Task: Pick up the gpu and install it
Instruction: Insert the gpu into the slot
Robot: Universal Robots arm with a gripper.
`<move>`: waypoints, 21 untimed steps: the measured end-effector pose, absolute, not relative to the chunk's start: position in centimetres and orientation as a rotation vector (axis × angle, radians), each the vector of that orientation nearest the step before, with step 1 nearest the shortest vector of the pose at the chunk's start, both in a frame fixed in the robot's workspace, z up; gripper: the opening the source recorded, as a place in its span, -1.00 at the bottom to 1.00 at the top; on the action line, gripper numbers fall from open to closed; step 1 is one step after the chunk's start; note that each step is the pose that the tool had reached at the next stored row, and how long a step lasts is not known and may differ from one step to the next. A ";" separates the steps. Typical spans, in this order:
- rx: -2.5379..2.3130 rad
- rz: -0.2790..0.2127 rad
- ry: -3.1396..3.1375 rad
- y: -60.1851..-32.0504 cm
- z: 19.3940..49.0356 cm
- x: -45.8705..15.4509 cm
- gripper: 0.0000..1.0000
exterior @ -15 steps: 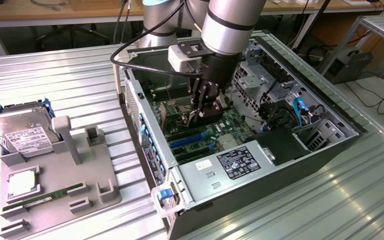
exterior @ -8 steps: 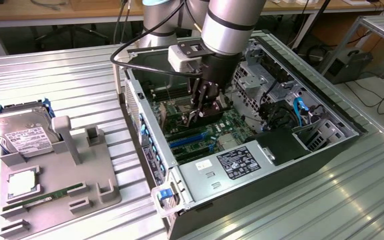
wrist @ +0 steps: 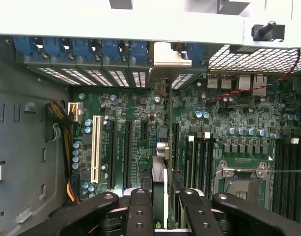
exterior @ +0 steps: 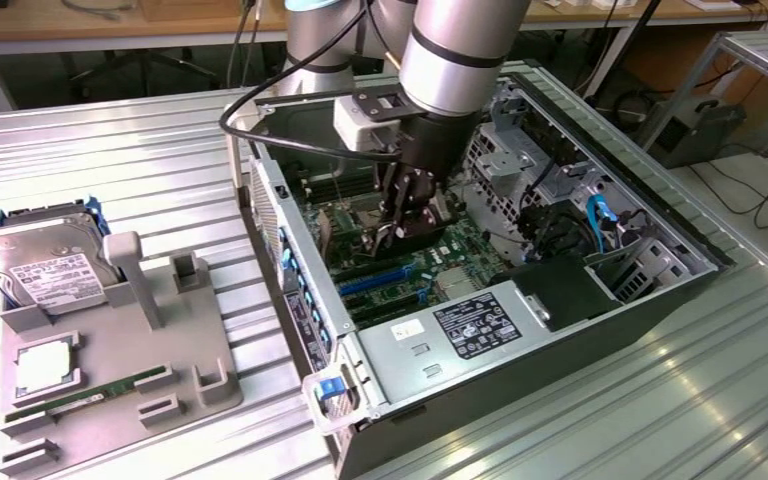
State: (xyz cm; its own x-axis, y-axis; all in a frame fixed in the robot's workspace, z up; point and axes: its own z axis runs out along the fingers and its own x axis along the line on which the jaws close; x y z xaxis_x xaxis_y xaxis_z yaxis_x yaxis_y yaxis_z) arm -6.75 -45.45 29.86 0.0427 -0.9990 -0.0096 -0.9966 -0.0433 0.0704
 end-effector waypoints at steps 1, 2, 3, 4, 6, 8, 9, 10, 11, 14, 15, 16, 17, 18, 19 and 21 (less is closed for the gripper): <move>2.235 -0.085 -2.144 -45.4 29.7 -6.8 -0.48; 2.235 -0.082 -2.147 -45.4 29.6 -6.8 -0.48; 2.235 -0.079 -2.150 -45.4 29.5 -6.9 -0.48; 2.236 -0.077 -2.151 -45.4 29.4 -6.9 -0.48; 2.240 -0.064 -2.159 -45.4 29.1 -7.0 -0.48; 2.242 -0.058 -2.161 -45.4 28.9 -7.2 -0.48; 2.242 -0.059 -2.162 -45.4 28.9 -7.2 -0.48; 2.241 -0.059 -2.163 -45.4 28.9 -7.2 -0.48; 2.240 -0.059 -2.164 -45.4 28.8 -7.2 -0.48; 2.236 -0.059 -2.168 -45.4 28.8 -7.3 -0.48; 2.235 -0.059 -2.169 -45.4 28.8 -7.3 -0.48; 2.234 -0.059 -2.170 -45.4 28.8 -7.3 -0.48; 2.233 -0.059 -2.171 -45.4 28.8 -7.3 -0.48; 2.233 -0.059 -2.171 -45.4 28.8 -7.3 -0.48; 2.232 -0.059 -2.172 -45.4 28.7 -7.3 -0.48; 2.231 -0.059 -2.173 -45.4 28.6 -7.4 -0.48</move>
